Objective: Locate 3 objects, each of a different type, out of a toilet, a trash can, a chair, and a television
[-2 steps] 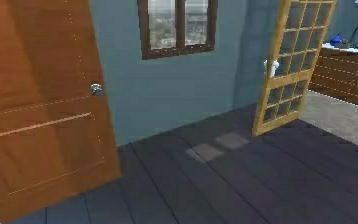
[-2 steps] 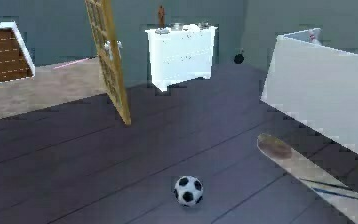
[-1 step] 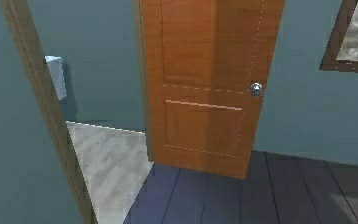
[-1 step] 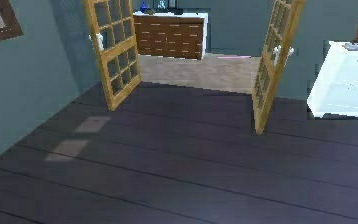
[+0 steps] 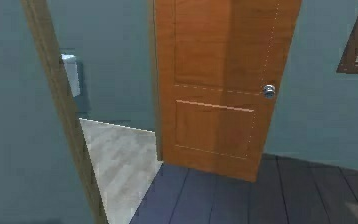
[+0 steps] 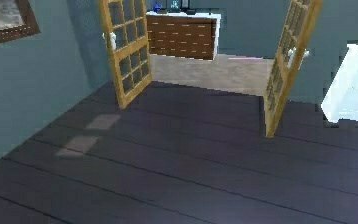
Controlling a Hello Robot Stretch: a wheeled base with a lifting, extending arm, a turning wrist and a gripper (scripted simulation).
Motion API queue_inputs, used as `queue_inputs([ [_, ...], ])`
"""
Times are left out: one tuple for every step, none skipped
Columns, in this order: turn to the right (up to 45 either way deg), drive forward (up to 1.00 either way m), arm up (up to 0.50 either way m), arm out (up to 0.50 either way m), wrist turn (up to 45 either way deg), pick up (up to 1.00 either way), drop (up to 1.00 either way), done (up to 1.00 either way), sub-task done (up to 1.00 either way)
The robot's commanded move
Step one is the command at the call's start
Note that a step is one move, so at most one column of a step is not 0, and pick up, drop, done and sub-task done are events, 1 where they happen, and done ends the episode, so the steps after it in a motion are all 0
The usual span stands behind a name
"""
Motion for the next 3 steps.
queue_inputs([
  [0.0,0.80,0.00,0.00,0.0,0.00,0.00,0.00,0.00],
  [-45.0,0.00,0.00,0.00,0.0,0.00,0.00,0.00,0.00],
  [-3.0,0.00,0.00,0.00,0.0,0.00,0.00,0.00,0.00],
])
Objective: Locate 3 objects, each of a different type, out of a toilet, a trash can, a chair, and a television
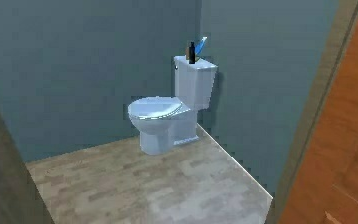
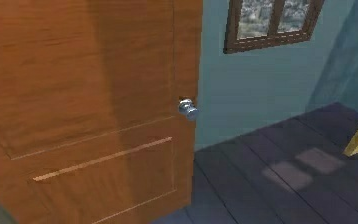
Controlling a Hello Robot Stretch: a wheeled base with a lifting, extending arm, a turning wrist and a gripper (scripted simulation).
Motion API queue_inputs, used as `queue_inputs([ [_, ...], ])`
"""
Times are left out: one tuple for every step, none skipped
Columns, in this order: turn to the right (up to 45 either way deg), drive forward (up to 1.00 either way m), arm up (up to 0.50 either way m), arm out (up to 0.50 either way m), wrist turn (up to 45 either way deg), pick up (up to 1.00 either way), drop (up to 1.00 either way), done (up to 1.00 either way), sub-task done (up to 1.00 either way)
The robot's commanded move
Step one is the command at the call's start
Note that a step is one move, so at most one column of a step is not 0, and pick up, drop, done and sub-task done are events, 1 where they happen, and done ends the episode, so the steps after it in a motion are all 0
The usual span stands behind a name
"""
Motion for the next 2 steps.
queue_inputs([
  [0.0,0.70,0.00,0.00,0.0,0.00,0.00,0.00,0.00],
  [-45.0,0.00,0.00,0.00,0.0,0.00,0.00,0.00,0.00],
])
